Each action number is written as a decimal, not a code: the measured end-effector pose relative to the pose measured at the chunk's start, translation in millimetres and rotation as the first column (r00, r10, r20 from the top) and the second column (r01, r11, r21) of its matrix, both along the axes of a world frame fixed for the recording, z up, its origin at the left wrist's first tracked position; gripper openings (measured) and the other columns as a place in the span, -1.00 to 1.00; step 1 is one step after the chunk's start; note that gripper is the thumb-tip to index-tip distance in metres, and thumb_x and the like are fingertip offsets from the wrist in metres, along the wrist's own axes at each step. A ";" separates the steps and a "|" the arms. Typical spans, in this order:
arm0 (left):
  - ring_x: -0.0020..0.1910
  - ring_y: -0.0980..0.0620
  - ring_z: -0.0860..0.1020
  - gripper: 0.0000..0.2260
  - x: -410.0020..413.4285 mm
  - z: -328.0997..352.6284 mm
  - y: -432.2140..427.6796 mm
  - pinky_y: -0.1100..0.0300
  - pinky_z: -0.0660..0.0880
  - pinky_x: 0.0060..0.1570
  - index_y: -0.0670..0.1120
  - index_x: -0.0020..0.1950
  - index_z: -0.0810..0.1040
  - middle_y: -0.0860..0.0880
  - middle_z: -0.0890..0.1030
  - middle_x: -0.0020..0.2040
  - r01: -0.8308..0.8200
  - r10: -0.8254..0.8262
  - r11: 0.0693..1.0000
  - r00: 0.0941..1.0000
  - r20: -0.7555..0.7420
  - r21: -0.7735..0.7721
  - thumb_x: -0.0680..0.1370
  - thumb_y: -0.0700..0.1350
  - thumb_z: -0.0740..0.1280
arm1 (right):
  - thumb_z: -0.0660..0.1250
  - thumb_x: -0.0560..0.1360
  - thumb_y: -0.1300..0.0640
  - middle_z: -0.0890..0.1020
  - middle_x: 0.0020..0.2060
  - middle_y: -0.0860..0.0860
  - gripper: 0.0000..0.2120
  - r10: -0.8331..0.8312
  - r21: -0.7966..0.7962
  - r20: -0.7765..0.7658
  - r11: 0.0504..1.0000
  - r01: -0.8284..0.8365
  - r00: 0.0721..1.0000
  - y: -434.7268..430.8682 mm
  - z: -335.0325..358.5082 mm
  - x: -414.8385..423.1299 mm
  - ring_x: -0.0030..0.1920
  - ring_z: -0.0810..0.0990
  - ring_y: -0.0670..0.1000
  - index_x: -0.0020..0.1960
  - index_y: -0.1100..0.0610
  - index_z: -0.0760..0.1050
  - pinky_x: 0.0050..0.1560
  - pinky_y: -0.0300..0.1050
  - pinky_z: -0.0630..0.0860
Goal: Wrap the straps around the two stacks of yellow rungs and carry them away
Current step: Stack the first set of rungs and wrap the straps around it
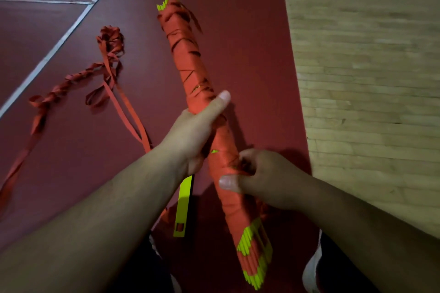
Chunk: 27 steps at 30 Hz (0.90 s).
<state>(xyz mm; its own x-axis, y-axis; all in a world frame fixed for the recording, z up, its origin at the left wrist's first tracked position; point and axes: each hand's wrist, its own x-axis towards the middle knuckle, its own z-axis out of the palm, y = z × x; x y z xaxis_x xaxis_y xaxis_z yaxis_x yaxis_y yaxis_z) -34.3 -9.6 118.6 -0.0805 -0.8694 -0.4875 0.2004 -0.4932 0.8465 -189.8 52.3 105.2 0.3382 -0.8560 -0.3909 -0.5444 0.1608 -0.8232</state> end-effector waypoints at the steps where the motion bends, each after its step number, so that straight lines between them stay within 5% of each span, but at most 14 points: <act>1: -0.35 -0.07 0.54 -0.74 0.1 -1.8 0.3 0.11 0.57 -0.33 -0.13 -0.02 0.55 -0.15 0.53 -0.26 -0.016 0.016 1.000 1.000 0.009 -0.025 0.47 0.01 0.50 | 0.52 0.36 -0.21 0.73 -0.17 -0.04 -0.68 0.010 -0.003 0.025 1.000 -0.010 1.000 1.1 -0.3 0.5 -0.18 0.70 -0.08 -0.04 -0.02 0.62 -0.06 0.02 0.63; 4: -0.37 -0.05 0.56 -0.85 8.7 1.8 -5.4 0.15 0.56 -0.33 -0.15 0.03 0.56 -0.17 0.59 -0.28 -0.006 0.007 1.000 0.998 -0.066 0.015 0.53 -0.11 0.42 | 0.54 0.36 -0.17 0.70 -0.17 0.12 -0.59 0.005 0.067 0.210 0.998 -0.019 0.978 -1.4 5.1 -3.6 -0.31 0.63 0.03 0.03 0.07 0.54 -0.32 0.01 0.52; 8: -0.27 0.00 0.55 -0.83 20.3 7.8 -13.8 0.12 0.48 -0.12 -0.15 -0.17 0.59 -0.09 0.59 -0.26 0.064 -0.048 0.997 0.959 -0.281 0.045 0.53 -0.08 0.32 | 0.39 0.41 -0.11 0.46 -0.30 0.17 -0.65 -0.003 0.141 0.313 0.989 -0.043 0.950 -8.4 12.3 -12.5 -0.48 0.37 0.04 0.04 0.11 0.48 -0.50 -0.19 0.31; 13: -0.30 0.03 0.59 -0.78 25.3 11.7 -15.3 0.24 0.55 -0.25 -0.18 -0.06 0.51 -0.08 0.58 -0.24 0.037 -0.012 0.998 0.916 -0.401 0.055 0.41 -0.05 0.33 | 0.35 0.47 -0.19 0.53 -0.31 0.21 -0.67 -0.034 0.161 0.378 0.986 -0.030 0.925 -5.3 14.1 -14.3 -0.29 0.37 0.17 -0.08 0.09 0.59 -0.44 -0.12 0.35; 17: -0.35 0.00 0.57 -0.77 20.0 9.1 -13.3 0.19 0.60 -0.23 -0.15 -0.02 0.50 -0.13 0.56 -0.29 -0.029 0.055 0.997 0.899 -0.434 0.066 0.49 0.02 0.34 | 0.44 0.34 -0.38 0.50 -0.16 0.50 -0.20 -0.027 0.160 0.463 0.986 -0.053 0.886 -2.3 13.2 -8.8 -0.10 0.40 0.23 0.05 0.39 0.48 -0.18 0.24 0.31; 20: -0.32 0.00 0.57 -0.58 19.8 2.9 -14.2 0.11 0.61 -0.20 -0.12 -0.05 0.54 -0.10 0.57 -0.27 -0.082 0.088 0.996 0.925 -0.370 0.032 0.44 0.25 0.37 | 0.40 0.37 -0.38 0.52 -0.27 0.35 -0.25 0.000 0.071 0.435 0.997 -0.034 0.901 -4.0 12.8 -8.6 -0.18 0.45 0.14 -0.01 0.37 0.51 -0.27 0.25 0.38; 23: -0.16 -0.11 0.67 -0.28 20.5 -1.4 -19.5 -0.04 0.62 -0.10 -0.21 0.18 0.58 -0.16 0.67 -0.07 -0.158 0.168 0.986 0.956 -0.240 0.059 0.30 0.34 0.44 | 0.28 0.47 -0.10 0.60 -0.41 -0.13 -0.67 0.000 -0.015 0.422 1.000 0.006 0.906 -7.5 17.2 -12.4 -0.35 0.52 -0.22 -0.15 0.18 0.58 -0.30 -0.29 0.45; 27: -0.29 -0.05 0.57 -0.57 15.0 2.7 -17.4 0.08 0.56 -0.12 -0.12 -0.10 0.55 -0.09 0.58 -0.27 -0.089 0.115 0.986 0.977 -0.180 0.142 0.55 0.27 0.29 | 0.31 0.42 -0.16 0.60 -0.39 -0.18 -0.70 0.033 -0.098 0.260 0.995 -0.008 0.965 -7.7 10.6 -8.5 -0.33 0.51 -0.24 -0.17 0.07 0.60 -0.24 -0.30 0.46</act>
